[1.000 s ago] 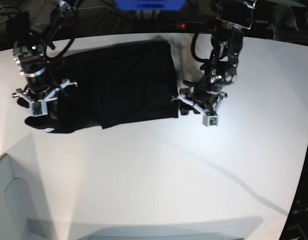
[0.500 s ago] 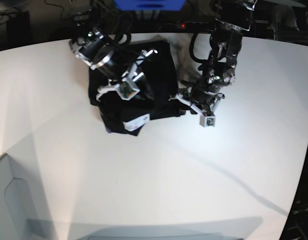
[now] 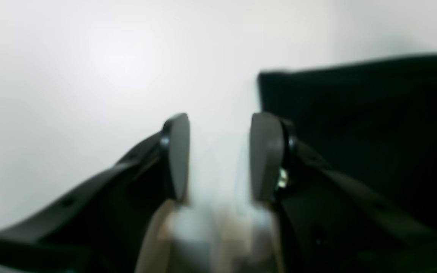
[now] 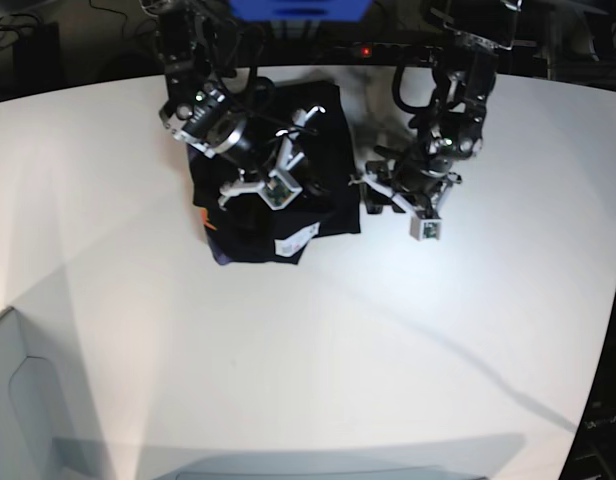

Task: Fold the T-shirt properly
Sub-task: 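Lift the strip end with the right gripper and fold it over the stack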

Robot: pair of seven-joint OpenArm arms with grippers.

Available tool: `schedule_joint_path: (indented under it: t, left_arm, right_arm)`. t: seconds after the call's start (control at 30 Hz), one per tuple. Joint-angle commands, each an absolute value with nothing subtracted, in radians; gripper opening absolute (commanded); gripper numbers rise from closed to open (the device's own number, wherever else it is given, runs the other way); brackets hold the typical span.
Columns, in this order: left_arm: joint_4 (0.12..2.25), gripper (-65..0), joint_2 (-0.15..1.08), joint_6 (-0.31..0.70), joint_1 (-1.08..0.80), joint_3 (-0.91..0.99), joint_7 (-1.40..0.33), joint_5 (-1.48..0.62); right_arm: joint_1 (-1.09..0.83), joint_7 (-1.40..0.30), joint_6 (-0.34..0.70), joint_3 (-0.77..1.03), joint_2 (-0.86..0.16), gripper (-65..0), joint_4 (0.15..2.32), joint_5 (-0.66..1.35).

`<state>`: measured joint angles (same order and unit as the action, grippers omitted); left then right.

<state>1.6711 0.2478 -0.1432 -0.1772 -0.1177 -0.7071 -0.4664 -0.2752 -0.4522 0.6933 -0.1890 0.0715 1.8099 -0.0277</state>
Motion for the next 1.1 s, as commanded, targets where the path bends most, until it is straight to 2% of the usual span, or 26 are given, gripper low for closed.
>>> schedule_joint_path:
  t: [0.0,0.1,0.23,0.3,0.47,0.73,0.93,1.07]
  left_arm:
    - [1.713,-38.8,0.260,-0.147,-0.177,-0.090,-0.697,-0.470]
    - [1.765,-38.8,0.265,-0.142,-0.220,-0.008,-0.697,-0.470]
    - [1.834,-38.8,0.271,-0.140,-0.274,0.117,-0.697,-0.470]
    - [1.850,-38.8,0.269,-0.139,-0.297,0.182,-0.697,-0.470]
    - [1.845,-38.7,0.266,-0.139,-0.306,0.289,-0.697,-0.470]
    - [1.842,-38.7,0.265,-0.139,-0.305,0.335,-0.697,-0.470]
    - [1.840,-38.7,0.263,-0.139,-0.302,0.331,-0.697,-0.470]
    - [1.842,-38.7,0.263,-0.139,-0.303,0.335,-0.697,-0.470]
  right_arm:
    - [-0.271,-0.423,0.698,-0.194,0.077,-63.2,1.827,-0.005]
    - [-0.274,-0.423,0.698,-0.194,0.077,-52.0,1.831,-0.005]
    - [-0.292,-0.423,0.698,-0.208,0.077,-33.0,1.862,-0.005]
    - [-0.308,-0.423,0.698,-0.228,0.071,-27.4,1.913,-0.005]
    - [-0.317,-0.417,0.698,-0.188,0.035,-27.1,2.034,-0.004]
    - [-0.274,-0.418,0.698,0.021,0.025,-27.0,2.031,-0.002]
    - [-0.193,-0.423,0.698,0.136,0.024,-26.9,1.960,-0.002]
    - [-0.222,-0.420,0.698,0.139,0.010,-26.9,1.883,-0.002]
